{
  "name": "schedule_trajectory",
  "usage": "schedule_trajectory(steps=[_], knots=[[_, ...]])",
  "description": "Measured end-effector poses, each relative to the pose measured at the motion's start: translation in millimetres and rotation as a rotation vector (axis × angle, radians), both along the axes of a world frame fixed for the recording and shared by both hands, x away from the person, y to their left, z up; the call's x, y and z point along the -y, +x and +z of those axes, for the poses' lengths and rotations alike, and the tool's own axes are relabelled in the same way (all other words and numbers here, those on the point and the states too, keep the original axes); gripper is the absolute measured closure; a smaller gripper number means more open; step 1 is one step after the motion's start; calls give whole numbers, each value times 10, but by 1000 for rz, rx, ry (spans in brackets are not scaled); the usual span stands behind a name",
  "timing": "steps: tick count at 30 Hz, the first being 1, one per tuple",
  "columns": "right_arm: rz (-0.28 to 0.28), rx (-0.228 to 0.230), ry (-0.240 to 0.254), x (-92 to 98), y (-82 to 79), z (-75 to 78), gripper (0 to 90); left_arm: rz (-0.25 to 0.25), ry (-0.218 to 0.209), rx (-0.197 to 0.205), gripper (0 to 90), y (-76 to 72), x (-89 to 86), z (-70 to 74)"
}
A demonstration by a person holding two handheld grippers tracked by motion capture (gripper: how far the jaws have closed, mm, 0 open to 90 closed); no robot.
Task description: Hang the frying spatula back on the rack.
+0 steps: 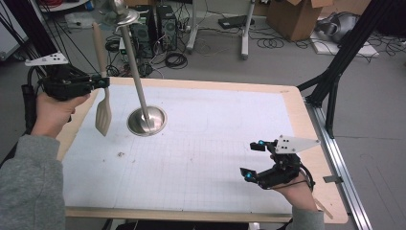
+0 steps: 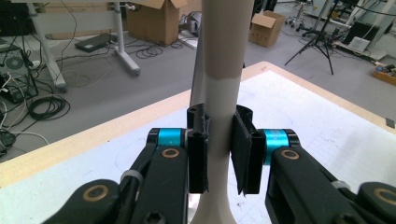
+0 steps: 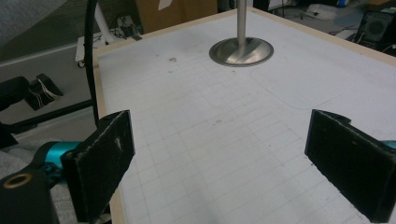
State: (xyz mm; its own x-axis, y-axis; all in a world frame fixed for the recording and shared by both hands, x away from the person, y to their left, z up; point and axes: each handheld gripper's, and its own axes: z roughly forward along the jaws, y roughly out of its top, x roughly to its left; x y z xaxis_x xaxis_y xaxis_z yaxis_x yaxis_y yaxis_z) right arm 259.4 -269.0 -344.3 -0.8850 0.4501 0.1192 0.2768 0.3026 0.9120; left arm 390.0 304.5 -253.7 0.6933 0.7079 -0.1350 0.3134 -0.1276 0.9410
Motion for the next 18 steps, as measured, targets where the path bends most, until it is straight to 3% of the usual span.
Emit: schedule_trajectory(steps=[16, 18], knots=[[-6, -6, 4, 19, 10, -21, 72, 23, 14, 19, 764, 31, 37, -24], [-6, -2, 3, 19, 10, -20, 72, 36, 1, 38, 725, 22, 35, -20]])
